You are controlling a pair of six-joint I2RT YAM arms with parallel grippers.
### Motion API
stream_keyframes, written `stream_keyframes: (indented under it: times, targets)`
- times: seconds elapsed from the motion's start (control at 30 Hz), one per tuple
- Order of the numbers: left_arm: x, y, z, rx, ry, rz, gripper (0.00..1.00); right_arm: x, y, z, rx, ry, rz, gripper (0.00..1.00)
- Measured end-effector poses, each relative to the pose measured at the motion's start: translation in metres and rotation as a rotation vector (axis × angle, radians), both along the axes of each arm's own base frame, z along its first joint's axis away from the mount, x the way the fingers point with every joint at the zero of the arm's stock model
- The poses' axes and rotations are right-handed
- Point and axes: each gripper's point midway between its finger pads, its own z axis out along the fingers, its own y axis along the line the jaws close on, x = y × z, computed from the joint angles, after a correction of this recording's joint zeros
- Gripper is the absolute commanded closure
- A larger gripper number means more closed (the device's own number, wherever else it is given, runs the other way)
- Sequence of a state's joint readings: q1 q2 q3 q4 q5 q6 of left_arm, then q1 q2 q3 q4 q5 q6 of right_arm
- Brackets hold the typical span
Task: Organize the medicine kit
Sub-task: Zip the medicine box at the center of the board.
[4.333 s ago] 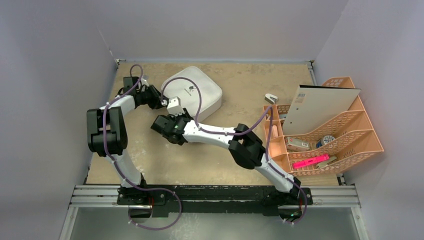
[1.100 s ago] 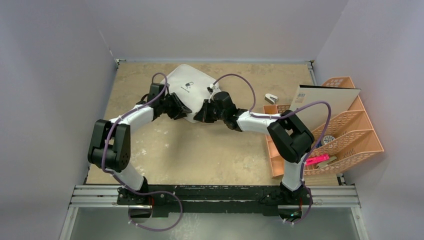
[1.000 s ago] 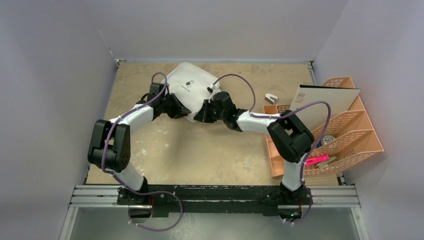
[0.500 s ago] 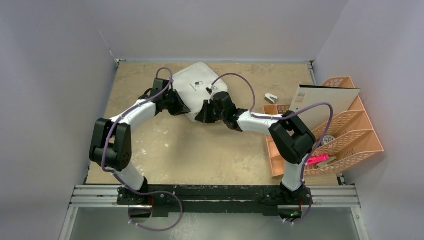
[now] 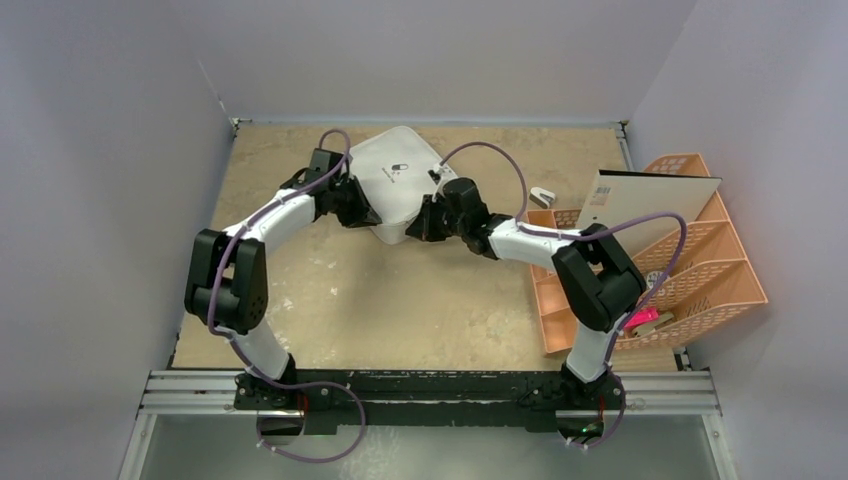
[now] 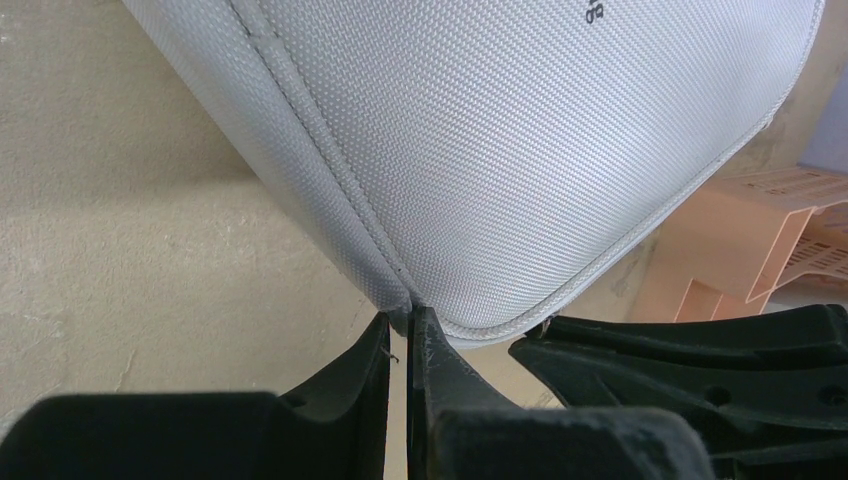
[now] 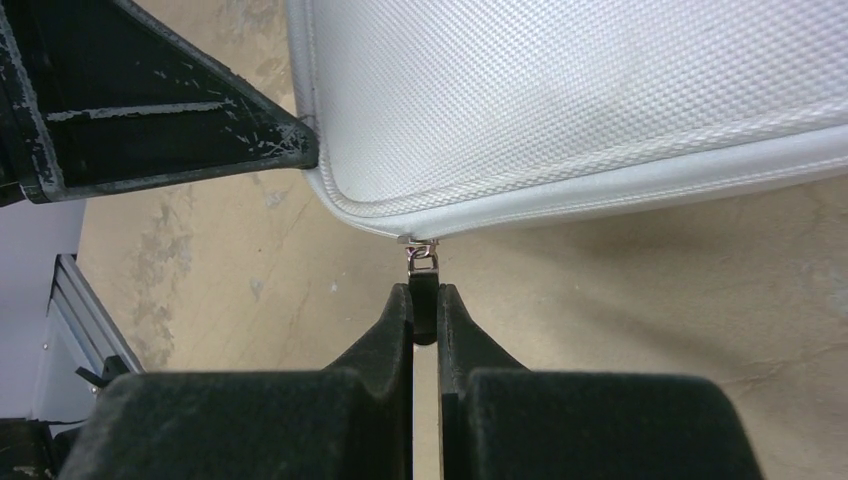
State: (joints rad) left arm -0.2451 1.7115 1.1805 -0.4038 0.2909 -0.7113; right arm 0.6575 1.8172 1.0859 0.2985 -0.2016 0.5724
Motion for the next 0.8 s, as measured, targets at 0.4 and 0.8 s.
stream_keyframes:
  times: [0.4, 0.8]
  targets:
    - [0.009, 0.0, 0.0, 0.029, -0.01, -0.029, 1.0, 0.03, -0.042, -0.002, -0.013, -0.003, -0.058, 1.0]
    - [0.021, 0.008, 0.002, 0.072, -0.036, -0.035, 1.0, 0.044, -0.064, -0.004, -0.05, -0.024, -0.068, 1.0]
